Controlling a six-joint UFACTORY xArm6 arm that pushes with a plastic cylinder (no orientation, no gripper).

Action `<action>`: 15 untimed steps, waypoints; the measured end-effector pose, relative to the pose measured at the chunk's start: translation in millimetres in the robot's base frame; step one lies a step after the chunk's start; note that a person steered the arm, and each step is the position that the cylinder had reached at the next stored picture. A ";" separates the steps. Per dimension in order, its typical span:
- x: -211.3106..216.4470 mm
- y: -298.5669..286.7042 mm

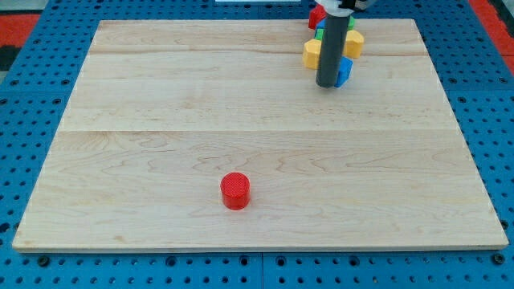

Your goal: Move red circle to yellow hexagon

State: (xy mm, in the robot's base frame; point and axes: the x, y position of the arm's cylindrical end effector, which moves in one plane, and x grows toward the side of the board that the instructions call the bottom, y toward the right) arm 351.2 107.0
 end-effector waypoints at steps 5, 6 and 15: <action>50.5 49.3; 141.7 30.9; 167.0 -207.1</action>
State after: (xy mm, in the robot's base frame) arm 518.3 -100.1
